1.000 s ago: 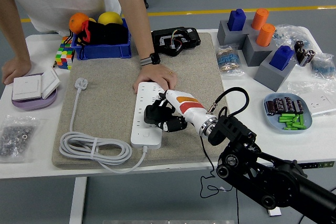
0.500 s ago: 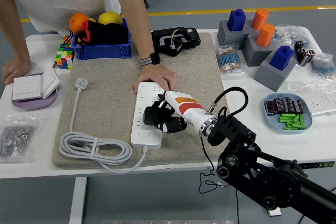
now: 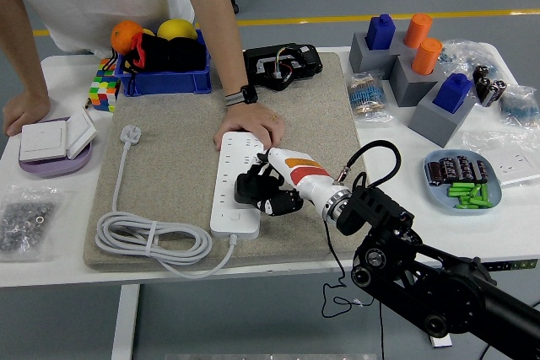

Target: Press the white button,pick up the black plug,place it near the board,insert it into the board

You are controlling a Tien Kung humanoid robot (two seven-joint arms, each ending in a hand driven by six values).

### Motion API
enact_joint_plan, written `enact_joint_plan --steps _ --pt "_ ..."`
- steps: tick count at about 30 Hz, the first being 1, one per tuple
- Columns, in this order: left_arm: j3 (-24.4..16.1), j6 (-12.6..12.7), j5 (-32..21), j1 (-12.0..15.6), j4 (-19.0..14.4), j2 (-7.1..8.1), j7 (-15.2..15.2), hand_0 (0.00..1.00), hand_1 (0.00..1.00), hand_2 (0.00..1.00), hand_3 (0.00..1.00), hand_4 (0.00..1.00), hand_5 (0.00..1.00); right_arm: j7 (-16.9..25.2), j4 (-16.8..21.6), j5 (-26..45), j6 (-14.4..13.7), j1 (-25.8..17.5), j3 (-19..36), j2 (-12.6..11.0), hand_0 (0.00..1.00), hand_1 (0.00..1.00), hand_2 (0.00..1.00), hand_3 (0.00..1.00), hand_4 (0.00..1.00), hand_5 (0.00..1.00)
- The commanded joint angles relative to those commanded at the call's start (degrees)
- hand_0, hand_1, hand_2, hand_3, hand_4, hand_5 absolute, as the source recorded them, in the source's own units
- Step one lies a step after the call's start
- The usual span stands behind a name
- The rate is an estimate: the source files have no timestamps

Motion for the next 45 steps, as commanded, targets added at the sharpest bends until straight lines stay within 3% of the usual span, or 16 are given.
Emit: enact_joint_plan --steps 21,45 --pt "-0.12 0.08 -0.04 0.05 0.0 0.0 -0.1 0.624 0.631 0.636 0.697 0.559 0.4 -0.39 0.63 0.09 0.2 -0.15 -0.15 0.04 0.395 0.382 0.419 0.543 0.773 0.002" --pt "0.11 0.12 -0.06 -0.02 0.0 0.05 -0.07 0.624 0.63 0.636 0.697 0.556 0.399 -0.55 -1.71 0.66 0.32 1.05 -2.05 0.61 0.395 0.381 0.418 0.545 0.771 0.002"
